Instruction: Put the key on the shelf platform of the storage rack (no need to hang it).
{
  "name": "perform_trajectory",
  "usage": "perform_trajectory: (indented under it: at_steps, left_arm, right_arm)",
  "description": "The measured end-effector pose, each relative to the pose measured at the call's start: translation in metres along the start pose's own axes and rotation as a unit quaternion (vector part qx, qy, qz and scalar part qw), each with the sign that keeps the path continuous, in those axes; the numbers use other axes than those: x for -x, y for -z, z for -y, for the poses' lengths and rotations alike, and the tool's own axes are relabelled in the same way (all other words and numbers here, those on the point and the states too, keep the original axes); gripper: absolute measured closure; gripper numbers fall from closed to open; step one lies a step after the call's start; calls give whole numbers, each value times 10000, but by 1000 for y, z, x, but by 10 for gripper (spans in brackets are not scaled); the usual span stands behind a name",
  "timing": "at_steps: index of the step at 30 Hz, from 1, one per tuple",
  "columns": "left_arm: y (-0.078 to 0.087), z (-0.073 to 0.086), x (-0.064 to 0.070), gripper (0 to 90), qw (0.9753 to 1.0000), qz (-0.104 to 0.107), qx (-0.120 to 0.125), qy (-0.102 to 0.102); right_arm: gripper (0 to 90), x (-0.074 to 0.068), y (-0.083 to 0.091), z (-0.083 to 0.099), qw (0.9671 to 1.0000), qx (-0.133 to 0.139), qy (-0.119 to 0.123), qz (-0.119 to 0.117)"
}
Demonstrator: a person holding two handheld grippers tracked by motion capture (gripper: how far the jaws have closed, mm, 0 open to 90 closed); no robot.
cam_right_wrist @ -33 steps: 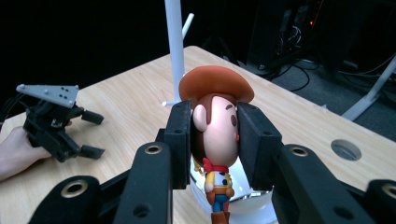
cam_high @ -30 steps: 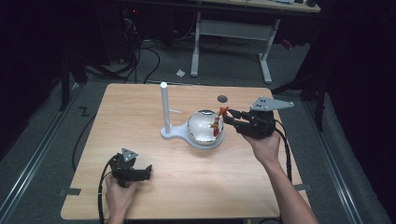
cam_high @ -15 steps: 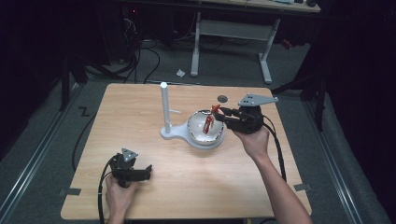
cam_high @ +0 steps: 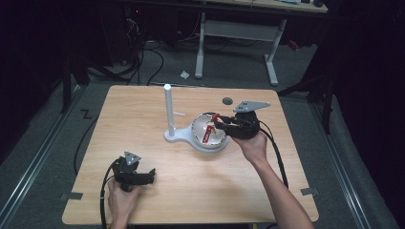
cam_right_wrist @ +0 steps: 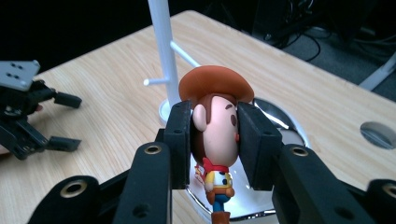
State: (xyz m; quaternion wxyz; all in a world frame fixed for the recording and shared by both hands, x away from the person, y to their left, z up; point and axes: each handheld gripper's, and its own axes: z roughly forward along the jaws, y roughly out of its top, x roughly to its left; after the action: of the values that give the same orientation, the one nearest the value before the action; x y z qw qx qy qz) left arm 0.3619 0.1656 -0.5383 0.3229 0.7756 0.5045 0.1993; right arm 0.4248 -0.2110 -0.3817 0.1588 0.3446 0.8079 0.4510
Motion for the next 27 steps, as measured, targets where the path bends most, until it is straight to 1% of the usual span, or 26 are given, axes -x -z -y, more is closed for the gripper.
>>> perform_trajectory:
  at_steps: [2,7,13,14,17,21,22,24,25,27]
  left_arm:
    - [0,0,0,9,10000,0,0,-2]
    - [0,0,0,9,10000,0,1,0]
    - [0,0,0,9,10000,-6,0,-5]
    - [0,0,0,9,10000,-8,0,-6]
    - [0,0,0,9,10000,-9,1,-4]
    - [0,0,0,9,10000,-9,2,-3]
    - [0,0,0,9,10000,-9,1,-2]
    - [0,0,0,9,10000,-9,3,0]
    - [0,0,0,9,10000,-9,2,-1]
    - [0,0,0,9,10000,-10,2,0]
  right_arm:
    - [673,2,-4,5,10000,-38,-49,11]
    - [672,3,-8,6,10000,-82,-47,23]
    - [671,4,-17,10,9998,-176,-55,60]
    - [670,5,-21,12,9996,-249,-65,74]
    - [670,5,-28,15,9993,-341,-88,88]
    - [669,4,-35,17,9991,-399,-66,96]
    - [668,5,-40,19,9990,-433,-84,113]
    - [669,5,-41,20,9989,-441,-100,108]
    - [668,6,-46,22,9987,-478,-127,114]
    - [667,6,-48,23,9984,-518,-170,134]
